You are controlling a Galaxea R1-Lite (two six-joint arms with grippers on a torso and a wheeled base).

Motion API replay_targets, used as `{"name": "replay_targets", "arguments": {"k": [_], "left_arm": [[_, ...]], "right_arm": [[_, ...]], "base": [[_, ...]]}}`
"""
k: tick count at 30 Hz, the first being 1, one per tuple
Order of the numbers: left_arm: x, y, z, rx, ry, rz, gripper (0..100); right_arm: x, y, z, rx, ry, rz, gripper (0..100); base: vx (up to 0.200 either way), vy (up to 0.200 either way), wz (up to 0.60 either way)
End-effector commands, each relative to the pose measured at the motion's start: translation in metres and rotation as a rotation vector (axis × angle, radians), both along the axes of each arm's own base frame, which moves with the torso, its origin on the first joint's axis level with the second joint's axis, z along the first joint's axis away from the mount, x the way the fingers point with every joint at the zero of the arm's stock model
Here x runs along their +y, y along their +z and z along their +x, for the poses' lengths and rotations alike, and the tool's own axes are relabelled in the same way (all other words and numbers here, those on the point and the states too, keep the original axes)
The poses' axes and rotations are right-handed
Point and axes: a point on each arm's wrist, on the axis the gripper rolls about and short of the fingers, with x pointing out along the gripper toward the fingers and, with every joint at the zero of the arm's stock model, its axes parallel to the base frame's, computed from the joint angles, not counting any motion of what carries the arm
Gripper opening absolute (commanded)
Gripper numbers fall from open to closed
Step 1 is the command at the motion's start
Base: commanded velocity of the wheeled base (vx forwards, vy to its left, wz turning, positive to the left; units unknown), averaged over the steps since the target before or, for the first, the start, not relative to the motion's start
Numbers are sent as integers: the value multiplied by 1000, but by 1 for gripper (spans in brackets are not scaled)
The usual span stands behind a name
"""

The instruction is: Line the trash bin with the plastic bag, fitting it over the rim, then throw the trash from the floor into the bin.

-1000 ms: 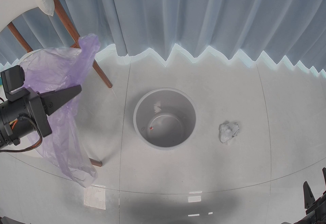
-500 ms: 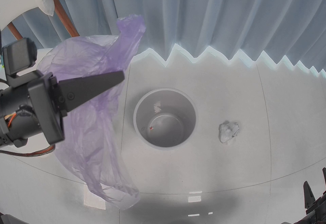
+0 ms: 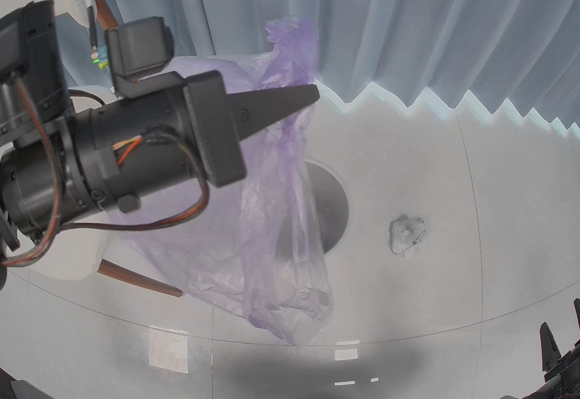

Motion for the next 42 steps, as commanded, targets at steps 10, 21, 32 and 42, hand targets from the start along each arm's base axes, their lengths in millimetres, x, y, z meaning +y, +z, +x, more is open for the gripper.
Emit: {"name": "replay_targets", "arguments": {"k": [10,21,32,42], "left_arm": [[-32,-4,19,44,-34,-1,0],[-5,-75,88,105,189,220,0],[23,-106,133,-16,392,230,0],[39,-109,103,54,401,292,0]], "right_arm": [[0,-5,0,0,1,0,100],[0,-5,0,0,1,0,100],[0,-5,0,0,1,-2,100],[0,-5,0,0,1,-2,100]], "base": [[0,0,0],[0,0,0],[0,0,0],[0,0,0]]}}
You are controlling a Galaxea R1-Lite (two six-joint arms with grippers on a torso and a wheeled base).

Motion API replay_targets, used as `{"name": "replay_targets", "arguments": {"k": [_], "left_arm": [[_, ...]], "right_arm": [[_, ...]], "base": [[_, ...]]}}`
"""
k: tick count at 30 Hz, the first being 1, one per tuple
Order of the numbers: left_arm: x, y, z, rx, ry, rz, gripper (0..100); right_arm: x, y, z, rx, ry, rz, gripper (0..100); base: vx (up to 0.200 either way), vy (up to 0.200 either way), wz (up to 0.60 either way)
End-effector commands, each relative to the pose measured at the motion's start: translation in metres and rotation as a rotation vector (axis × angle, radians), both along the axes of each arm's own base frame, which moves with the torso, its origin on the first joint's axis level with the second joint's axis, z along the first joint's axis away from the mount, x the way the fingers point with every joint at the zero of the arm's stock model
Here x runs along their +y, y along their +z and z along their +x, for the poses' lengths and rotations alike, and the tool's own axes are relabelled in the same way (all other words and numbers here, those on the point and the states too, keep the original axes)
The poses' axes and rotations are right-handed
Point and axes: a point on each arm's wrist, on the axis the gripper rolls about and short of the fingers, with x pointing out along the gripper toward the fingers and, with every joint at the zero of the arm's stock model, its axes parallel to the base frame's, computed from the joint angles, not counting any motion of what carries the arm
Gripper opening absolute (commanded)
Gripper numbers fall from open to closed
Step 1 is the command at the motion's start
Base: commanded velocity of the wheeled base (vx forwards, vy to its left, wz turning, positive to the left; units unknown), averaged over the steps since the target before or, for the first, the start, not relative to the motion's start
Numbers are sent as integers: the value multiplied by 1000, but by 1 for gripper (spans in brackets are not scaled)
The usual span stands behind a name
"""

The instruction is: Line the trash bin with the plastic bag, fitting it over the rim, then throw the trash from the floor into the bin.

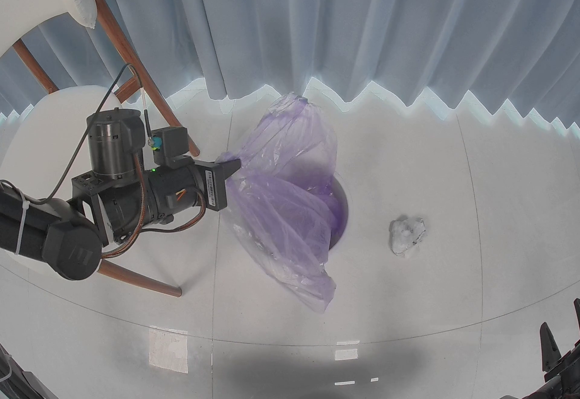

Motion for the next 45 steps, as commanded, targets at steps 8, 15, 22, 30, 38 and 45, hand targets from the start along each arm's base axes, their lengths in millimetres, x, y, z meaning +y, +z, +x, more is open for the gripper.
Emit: {"name": "replay_targets", "arguments": {"k": [8,15,22,30,38,45], "left_arm": [[-10,-10,-12,51,-41,27,0],[-16,-7,-11,60,-56,32,0],[-20,-6,-13,61,-70,31,0],[-28,-17,-10,87,-87,46,0],[-54,-31,-28,111,-59,104,0],[-62,-59,-59,172,-97,201,0]], "right_arm": [[0,-5,0,0,1,-1,100],[0,-5,0,0,1,-1,100],[0,-5,0,2,1,-1,100],[0,-5,0,2,1,-2,100],[0,-5,0,2,1,-1,100],[-4,48,6,-9,63,224,100]], "base": [[0,0,0],[114,0,0],[200,0,0],[175,0,0],[0,0,0],[0,0,0]]}}
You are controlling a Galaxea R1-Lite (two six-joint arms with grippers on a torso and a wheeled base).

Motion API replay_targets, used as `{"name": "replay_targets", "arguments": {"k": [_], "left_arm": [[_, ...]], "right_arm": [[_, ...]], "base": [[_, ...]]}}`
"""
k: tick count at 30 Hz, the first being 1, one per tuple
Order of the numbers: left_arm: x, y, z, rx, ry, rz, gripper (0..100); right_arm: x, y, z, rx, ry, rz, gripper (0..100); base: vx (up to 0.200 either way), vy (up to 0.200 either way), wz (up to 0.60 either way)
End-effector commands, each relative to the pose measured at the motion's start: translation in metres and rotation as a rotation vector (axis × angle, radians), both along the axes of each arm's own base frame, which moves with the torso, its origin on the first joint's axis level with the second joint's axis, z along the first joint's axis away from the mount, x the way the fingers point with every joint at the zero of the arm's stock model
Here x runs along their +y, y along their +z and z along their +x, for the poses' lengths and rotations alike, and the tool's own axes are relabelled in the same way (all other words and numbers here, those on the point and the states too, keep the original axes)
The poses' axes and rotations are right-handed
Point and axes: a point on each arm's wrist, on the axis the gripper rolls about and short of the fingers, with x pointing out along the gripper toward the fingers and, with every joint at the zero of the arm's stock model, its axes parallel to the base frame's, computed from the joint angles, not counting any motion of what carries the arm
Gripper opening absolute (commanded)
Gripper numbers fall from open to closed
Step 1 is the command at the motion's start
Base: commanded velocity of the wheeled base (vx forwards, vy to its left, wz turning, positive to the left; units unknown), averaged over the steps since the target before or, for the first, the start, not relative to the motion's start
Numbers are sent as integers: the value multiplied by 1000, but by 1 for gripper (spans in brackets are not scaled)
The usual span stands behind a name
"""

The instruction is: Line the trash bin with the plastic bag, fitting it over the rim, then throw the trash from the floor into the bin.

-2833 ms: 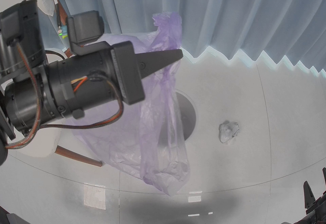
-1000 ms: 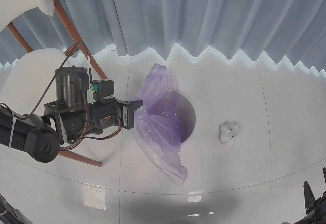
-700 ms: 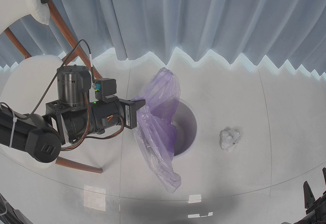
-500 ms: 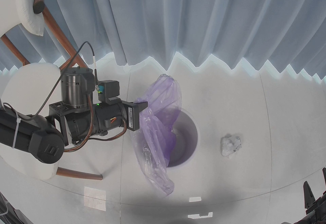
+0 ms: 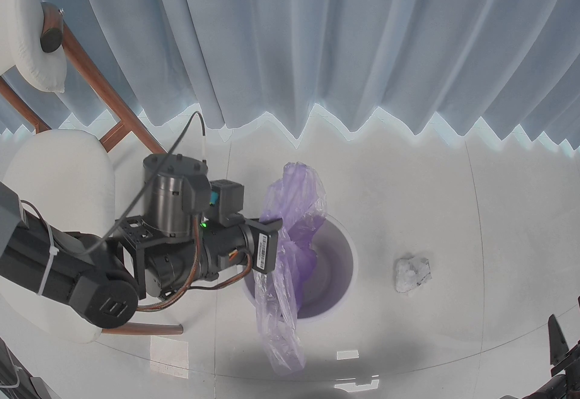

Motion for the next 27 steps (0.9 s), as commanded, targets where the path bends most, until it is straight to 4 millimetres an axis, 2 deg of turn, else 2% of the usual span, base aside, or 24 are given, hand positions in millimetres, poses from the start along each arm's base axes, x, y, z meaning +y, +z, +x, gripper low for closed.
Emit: {"name": "replay_targets", "arguments": {"k": [1,4,7,8,9,11,17,21,24,25,27], "left_arm": [[-7,-22,-22,41,-52,75,0],[-10,-23,-21,-43,-84,132,0],[-13,-29,-18,-93,-112,181,0],[-13,-30,-18,-95,-113,183,0],[-17,-36,-16,-119,-133,202,0],[-19,-43,-14,-149,-155,218,0],[-21,-42,-14,-324,-343,284,0],[-20,-45,-17,-406,-482,347,0],[-20,-49,-21,-444,-541,393,0],[-20,-49,-21,-444,-541,393,0],[-18,-60,-32,-419,-579,424,0]], "right_arm": [[-3,45,8,28,124,177,100],[4,63,32,227,319,217,100],[17,81,61,381,400,268,100],[18,82,62,389,405,269,100],[29,93,82,468,448,288,100],[40,98,103,547,481,286,100],[77,111,168,704,544,276,100],[108,114,195,785,576,325,100],[132,110,207,852,594,362,100],[132,110,207,852,594,362,100],[152,103,215,908,608,366,100]], "base": [[0,0,0],[0,0,0],[0,0,0],[0,0,0],[0,0,0],[0,0,0],[0,0,0],[0,0,0],[0,0,0],[0,0,0],[0,0,0]]}}
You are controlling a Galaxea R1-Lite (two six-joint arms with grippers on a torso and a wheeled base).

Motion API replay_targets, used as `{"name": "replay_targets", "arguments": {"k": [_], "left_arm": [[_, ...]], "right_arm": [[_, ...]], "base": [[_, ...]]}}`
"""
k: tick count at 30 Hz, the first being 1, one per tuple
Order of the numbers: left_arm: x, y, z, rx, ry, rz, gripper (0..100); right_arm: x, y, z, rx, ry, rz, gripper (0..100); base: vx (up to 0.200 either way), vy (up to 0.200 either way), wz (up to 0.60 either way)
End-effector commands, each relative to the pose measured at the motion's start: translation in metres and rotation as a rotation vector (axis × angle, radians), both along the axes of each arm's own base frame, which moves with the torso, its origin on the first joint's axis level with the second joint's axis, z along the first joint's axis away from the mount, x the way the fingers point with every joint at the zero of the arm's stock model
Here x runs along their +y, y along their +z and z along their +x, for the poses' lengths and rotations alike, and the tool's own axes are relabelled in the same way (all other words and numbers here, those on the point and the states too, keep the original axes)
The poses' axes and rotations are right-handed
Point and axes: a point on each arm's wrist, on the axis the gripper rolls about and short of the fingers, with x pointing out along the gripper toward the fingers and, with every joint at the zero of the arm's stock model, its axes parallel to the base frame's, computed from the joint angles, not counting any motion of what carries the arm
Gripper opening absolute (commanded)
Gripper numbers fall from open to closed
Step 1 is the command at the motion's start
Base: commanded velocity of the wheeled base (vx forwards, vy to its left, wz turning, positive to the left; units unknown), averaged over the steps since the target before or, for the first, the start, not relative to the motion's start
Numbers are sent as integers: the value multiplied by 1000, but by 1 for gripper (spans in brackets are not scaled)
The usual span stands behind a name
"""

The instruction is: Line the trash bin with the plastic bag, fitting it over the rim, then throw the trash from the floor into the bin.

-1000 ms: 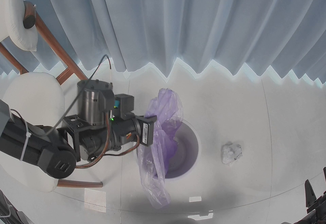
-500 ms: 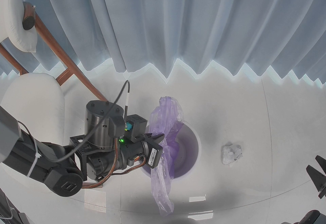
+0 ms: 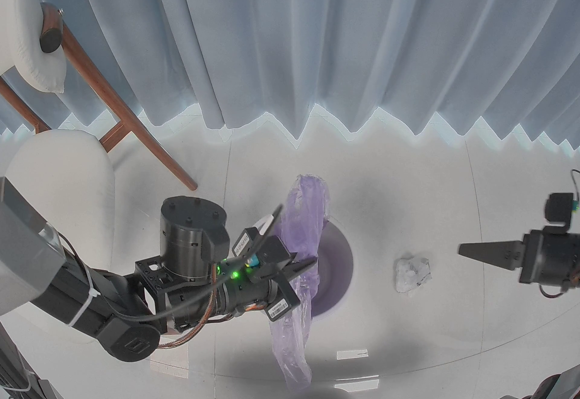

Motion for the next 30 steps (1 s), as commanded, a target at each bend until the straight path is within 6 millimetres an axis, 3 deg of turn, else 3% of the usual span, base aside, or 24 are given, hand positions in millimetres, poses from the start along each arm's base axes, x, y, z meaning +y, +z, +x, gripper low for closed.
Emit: {"name": "replay_targets", "arguments": {"k": [1,14,24,30], "left_arm": [[1,-28,-20,-43,-176,132,0],[4,-34,-22,-23,-151,151,0],[3,-36,-19,-14,-117,151,0],[3,-35,-18,-15,-113,148,0]], "right_arm": [[86,-21,65,257,135,-7,100],[141,-45,111,240,117,-62,100],[156,-66,133,211,65,-148,100],[167,-68,147,195,61,-138,100]], "base": [[0,0,0],[0,0,0],[0,0,0],[0,0,0]]}}
